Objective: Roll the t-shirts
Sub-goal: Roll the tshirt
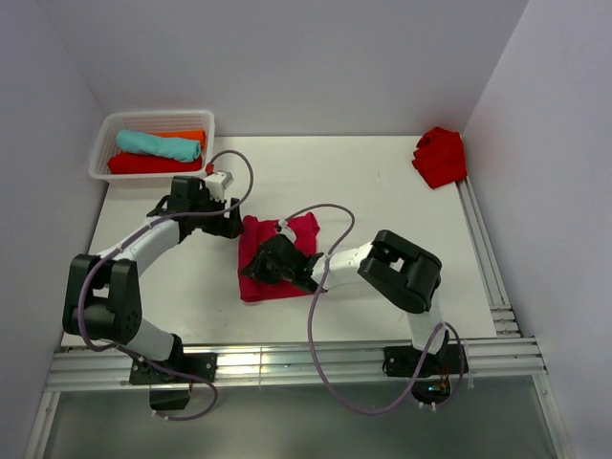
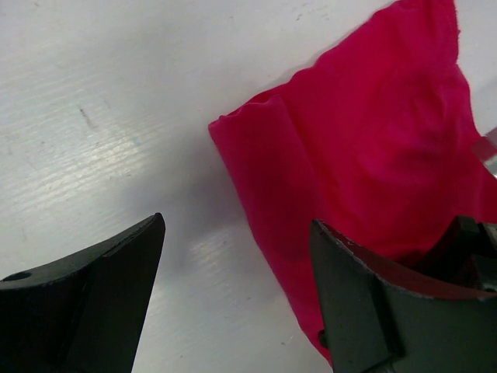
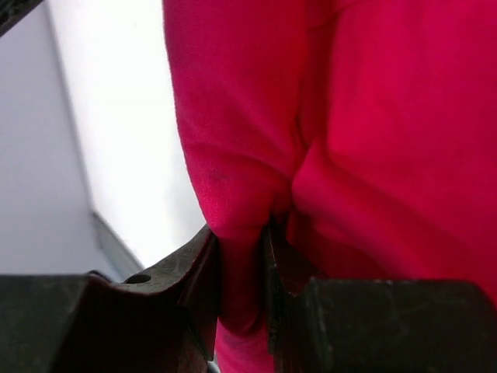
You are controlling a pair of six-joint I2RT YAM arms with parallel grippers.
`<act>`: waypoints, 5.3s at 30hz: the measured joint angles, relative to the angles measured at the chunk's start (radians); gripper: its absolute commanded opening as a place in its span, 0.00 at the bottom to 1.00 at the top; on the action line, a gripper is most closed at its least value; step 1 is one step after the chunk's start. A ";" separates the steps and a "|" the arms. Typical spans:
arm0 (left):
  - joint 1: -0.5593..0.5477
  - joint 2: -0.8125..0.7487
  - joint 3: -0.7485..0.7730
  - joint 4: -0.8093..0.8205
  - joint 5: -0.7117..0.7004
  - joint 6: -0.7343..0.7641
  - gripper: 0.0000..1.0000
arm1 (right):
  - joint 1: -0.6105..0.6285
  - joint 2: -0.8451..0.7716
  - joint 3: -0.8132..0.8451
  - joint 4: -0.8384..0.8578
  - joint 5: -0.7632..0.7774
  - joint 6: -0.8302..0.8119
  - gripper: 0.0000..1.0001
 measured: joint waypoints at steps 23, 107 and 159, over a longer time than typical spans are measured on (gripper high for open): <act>-0.142 0.211 0.111 -0.034 -0.193 -0.021 0.79 | -0.051 -0.023 -0.206 0.298 -0.057 0.222 0.49; -0.044 0.065 0.093 -0.124 -0.104 0.049 0.82 | -0.074 0.039 -0.019 0.153 -0.129 0.103 0.25; -0.176 0.273 0.189 -0.102 -0.291 -0.003 0.82 | 0.131 0.198 0.715 -0.961 0.536 -0.042 0.54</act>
